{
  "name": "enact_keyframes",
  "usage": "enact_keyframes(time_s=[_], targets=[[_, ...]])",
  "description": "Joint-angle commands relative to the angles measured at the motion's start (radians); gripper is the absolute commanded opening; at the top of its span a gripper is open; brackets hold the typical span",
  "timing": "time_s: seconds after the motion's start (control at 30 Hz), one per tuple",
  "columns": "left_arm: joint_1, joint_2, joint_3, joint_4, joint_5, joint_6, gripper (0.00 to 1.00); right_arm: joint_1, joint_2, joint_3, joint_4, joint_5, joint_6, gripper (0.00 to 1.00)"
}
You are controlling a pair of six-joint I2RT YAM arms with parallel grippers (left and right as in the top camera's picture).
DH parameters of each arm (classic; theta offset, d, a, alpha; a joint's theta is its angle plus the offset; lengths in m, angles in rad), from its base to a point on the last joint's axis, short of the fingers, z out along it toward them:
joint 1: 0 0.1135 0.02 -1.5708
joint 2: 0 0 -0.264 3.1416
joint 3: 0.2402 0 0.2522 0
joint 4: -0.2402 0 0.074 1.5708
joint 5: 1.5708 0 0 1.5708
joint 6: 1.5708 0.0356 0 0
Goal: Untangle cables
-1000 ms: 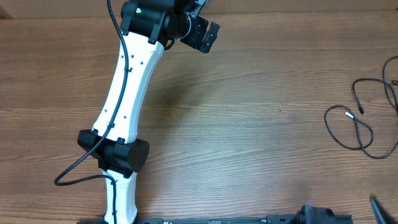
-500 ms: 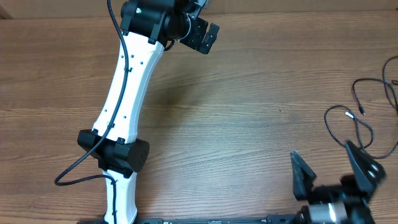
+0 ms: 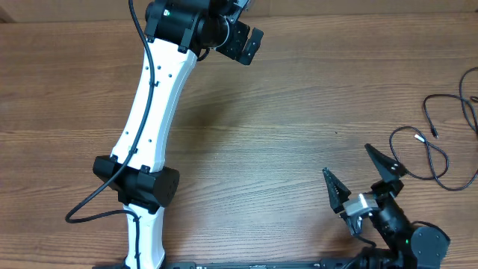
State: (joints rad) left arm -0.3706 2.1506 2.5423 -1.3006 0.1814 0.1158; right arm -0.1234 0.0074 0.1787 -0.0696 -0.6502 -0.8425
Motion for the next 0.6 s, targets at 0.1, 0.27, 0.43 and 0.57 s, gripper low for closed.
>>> enact_keyframes(time_s=[0.1,0.27,0.43,0.57], targets=[[0.005,-0.012,0.018,0.004,-0.009,0.027,1.0,0.005,-0.003,-0.077,-0.027,-0.018,0.004,1.0],[0.005,-0.012,0.018,0.004,-0.008,0.027,1.0,0.003,-0.003,-0.132,-0.021,0.052,0.052,1.0],[0.005,-0.012,0.018,0.003,-0.009,0.027,1.0,0.003,-0.003,-0.145,0.023,0.336,0.349,1.0],[0.005,-0.012,0.018,0.004,-0.009,0.027,1.0,0.003,-0.003,-0.147,-0.015,0.641,0.637,1.0]])
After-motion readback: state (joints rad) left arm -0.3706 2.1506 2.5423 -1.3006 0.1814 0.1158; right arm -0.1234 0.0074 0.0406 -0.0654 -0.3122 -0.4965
